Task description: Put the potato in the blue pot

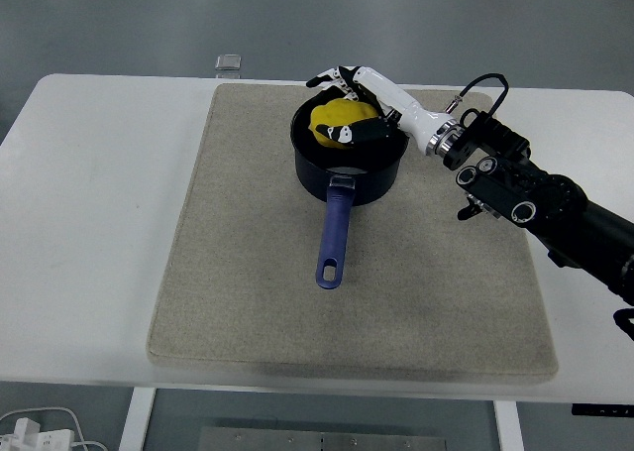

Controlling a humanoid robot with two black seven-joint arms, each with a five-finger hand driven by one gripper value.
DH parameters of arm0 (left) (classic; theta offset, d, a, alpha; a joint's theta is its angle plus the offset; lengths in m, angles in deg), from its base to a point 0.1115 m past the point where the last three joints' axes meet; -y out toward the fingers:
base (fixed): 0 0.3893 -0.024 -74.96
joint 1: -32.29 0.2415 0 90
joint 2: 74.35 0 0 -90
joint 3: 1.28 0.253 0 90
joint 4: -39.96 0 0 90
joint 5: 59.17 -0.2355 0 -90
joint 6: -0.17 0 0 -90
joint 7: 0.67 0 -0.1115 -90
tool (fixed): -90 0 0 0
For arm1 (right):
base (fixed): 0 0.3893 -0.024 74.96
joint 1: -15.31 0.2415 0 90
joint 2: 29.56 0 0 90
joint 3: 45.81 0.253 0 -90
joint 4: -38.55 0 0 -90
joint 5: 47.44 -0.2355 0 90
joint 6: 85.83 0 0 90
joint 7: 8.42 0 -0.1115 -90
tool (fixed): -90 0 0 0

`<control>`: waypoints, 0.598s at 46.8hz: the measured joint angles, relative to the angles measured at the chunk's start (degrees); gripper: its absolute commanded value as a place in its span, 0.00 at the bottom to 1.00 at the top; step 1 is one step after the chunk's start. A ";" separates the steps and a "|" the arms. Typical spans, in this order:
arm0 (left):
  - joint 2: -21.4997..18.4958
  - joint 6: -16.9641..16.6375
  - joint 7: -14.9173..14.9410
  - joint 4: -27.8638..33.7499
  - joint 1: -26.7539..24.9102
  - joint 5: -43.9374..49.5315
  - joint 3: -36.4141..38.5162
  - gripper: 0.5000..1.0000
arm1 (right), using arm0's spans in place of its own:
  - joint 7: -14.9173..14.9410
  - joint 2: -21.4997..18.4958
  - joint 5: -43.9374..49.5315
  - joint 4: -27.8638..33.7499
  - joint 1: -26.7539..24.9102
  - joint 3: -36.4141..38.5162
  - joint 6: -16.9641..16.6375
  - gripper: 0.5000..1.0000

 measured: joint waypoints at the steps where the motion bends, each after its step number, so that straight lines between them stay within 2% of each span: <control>1: 0.00 0.00 0.00 -0.02 0.00 0.00 0.00 0.99 | 0.00 0.00 -0.23 0.00 0.00 0.00 0.00 0.86; 8: 0.00 0.00 -0.02 0.00 0.01 0.03 0.00 0.99 | -0.13 0.07 -4.84 0.00 0.00 0.01 0.00 0.86; 24: 0.00 0.00 -0.02 0.04 0.04 0.02 0.00 0.99 | -0.41 0.81 -23.45 0.00 0.16 0.02 -0.02 0.86; 28: 0.00 0.00 -0.03 0.04 0.06 0.00 0.00 0.98 | -0.37 0.88 -27.13 0.00 0.01 1.99 -0.04 0.86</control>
